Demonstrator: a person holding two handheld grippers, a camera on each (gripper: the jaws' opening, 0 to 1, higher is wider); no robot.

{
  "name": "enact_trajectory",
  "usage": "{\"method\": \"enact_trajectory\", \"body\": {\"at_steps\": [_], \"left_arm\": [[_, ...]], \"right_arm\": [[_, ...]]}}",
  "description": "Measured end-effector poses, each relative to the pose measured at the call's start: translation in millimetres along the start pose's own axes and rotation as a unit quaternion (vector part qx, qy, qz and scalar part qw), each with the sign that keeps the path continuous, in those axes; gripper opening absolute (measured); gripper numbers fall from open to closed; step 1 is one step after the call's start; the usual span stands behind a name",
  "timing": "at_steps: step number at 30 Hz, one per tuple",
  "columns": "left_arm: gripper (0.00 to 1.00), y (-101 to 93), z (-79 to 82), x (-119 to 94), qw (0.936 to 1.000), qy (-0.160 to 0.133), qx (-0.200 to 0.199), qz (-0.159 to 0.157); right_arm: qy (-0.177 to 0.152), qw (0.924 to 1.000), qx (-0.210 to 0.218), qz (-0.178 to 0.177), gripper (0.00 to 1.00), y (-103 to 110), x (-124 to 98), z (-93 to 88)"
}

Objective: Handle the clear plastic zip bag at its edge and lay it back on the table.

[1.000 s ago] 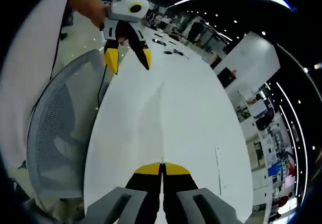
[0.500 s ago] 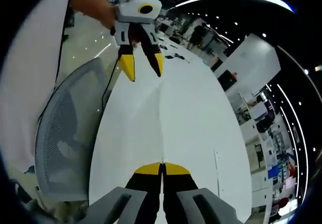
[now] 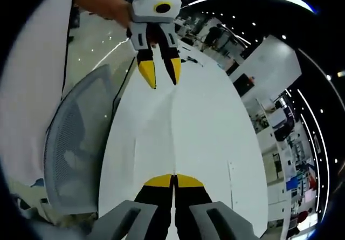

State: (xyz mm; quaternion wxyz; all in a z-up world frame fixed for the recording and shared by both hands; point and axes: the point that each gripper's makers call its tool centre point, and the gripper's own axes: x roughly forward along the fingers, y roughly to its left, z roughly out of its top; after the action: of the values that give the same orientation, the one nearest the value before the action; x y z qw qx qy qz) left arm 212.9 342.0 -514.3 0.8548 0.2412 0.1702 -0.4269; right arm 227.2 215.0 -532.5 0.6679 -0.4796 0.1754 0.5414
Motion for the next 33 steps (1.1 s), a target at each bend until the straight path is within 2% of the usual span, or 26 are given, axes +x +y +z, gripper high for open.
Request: {"method": "enact_trajectory", "body": {"at_steps": [10,14,20,28,33], "left_arm": [[0.18,1.3,6.2,3,0.9978,0.025,0.060,-0.007],[0.13,1.1,4.1,4,0.9962,0.039,0.076,-0.010],[0.13,0.4,3.9,4,0.9948,0.046,0.088,-0.020],[0.11,-4.8,0.5,7,0.9906,0.068,0.111,-0.043],[0.11,-9.0,-1.3,10,0.9857,0.087,0.132,-0.058]], "right_arm": [[0.005,0.9999,-0.008,0.006,0.00,1,-6,6.8],[0.005,0.9999,-0.010,0.009,0.00,2,-8,8.3],[0.006,0.9998,-0.013,0.011,0.00,3,-10,9.8],[0.007,0.9997,-0.019,0.013,0.00,6,-11,12.0],[0.009,0.9996,-0.022,0.015,0.00,8,-12,12.9]]}}
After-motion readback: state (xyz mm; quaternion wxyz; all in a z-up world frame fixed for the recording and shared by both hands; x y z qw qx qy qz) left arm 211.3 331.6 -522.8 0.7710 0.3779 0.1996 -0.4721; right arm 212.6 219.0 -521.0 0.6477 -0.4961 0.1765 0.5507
